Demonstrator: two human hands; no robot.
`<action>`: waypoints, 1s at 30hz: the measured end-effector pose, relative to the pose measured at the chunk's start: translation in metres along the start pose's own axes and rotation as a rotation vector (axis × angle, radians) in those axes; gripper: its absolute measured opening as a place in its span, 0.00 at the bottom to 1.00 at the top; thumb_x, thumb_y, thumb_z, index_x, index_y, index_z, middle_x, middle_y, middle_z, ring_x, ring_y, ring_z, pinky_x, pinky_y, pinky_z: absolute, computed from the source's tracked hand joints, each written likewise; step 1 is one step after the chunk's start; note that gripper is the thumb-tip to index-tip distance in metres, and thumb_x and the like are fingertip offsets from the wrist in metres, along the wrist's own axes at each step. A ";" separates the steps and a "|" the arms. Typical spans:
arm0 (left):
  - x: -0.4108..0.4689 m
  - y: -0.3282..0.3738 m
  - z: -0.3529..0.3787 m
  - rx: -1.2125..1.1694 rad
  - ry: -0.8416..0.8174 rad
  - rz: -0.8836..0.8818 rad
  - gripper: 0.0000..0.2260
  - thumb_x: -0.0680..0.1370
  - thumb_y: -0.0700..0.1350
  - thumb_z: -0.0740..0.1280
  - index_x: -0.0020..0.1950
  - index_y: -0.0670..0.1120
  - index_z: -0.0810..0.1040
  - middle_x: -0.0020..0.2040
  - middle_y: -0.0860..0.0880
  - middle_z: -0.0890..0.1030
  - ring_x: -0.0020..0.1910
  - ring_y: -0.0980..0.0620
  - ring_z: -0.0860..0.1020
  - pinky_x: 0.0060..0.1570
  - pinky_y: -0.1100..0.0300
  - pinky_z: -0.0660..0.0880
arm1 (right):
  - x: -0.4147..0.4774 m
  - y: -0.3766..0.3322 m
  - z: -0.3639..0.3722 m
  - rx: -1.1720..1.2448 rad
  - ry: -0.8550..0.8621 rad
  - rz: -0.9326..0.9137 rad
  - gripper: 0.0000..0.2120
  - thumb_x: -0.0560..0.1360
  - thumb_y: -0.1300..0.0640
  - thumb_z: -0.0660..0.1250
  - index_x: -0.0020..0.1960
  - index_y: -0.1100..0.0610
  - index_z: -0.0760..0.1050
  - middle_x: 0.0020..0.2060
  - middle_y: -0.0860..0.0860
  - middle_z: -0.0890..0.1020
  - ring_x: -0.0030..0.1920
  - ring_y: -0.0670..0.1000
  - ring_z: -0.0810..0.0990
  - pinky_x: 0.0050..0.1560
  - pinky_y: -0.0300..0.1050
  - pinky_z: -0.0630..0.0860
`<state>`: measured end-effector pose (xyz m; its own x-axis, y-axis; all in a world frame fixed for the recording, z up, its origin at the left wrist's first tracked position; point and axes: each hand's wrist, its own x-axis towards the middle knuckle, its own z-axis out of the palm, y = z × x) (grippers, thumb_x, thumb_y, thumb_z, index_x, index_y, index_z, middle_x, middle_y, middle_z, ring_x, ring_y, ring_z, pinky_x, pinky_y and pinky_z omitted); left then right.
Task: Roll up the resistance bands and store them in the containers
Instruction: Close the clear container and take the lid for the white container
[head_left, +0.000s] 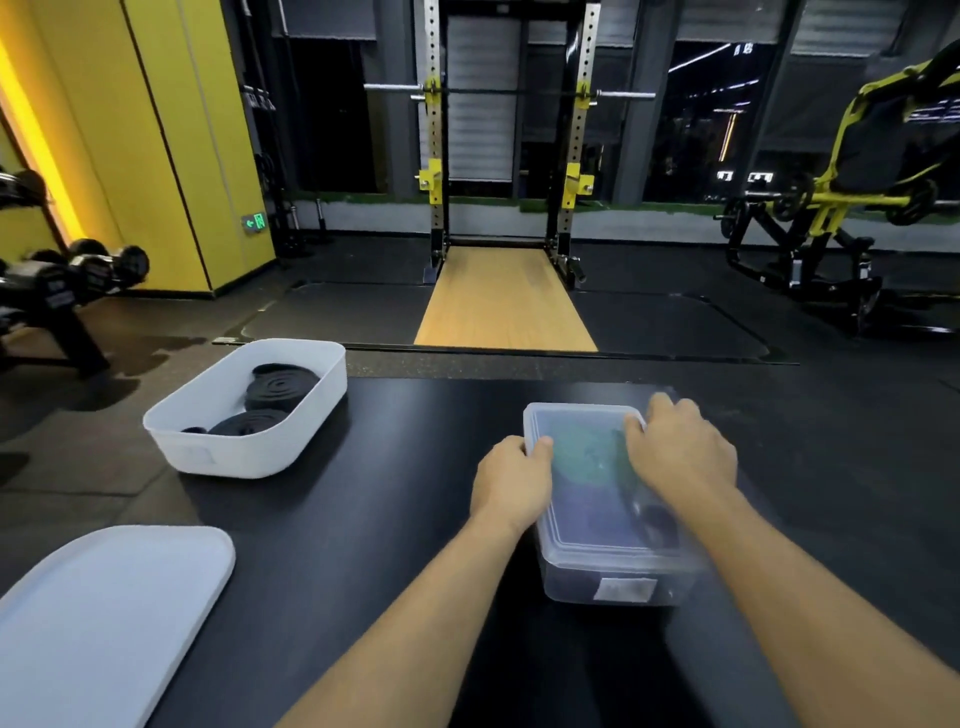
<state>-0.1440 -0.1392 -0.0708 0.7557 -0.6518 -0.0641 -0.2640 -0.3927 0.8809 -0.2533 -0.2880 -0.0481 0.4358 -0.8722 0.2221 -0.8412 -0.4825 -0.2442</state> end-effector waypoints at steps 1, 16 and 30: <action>-0.007 -0.002 -0.001 0.013 -0.032 -0.005 0.12 0.84 0.56 0.60 0.53 0.49 0.76 0.49 0.53 0.79 0.45 0.52 0.78 0.42 0.56 0.72 | -0.007 -0.004 -0.003 -0.034 0.058 -0.069 0.17 0.84 0.44 0.56 0.61 0.56 0.73 0.60 0.57 0.75 0.60 0.61 0.75 0.53 0.54 0.73; -0.067 -0.050 -0.101 0.082 -0.056 0.181 0.16 0.83 0.57 0.62 0.45 0.49 0.81 0.37 0.55 0.81 0.38 0.53 0.79 0.46 0.49 0.80 | -0.094 -0.087 -0.015 0.371 0.104 -0.634 0.07 0.78 0.54 0.68 0.42 0.48 0.81 0.42 0.43 0.76 0.44 0.46 0.77 0.44 0.46 0.73; -0.090 -0.170 -0.262 0.438 0.347 -0.046 0.13 0.83 0.53 0.63 0.65 0.53 0.80 0.65 0.53 0.73 0.59 0.52 0.78 0.55 0.55 0.76 | -0.140 -0.277 0.056 0.354 -0.405 -0.689 0.30 0.79 0.49 0.68 0.78 0.42 0.62 0.53 0.44 0.78 0.52 0.48 0.79 0.57 0.52 0.79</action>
<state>-0.0105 0.1562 -0.0917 0.9059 -0.4046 0.1253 -0.3942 -0.6968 0.5992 -0.0635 -0.0366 -0.0641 0.9475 -0.3059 0.0928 -0.2284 -0.8510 -0.4729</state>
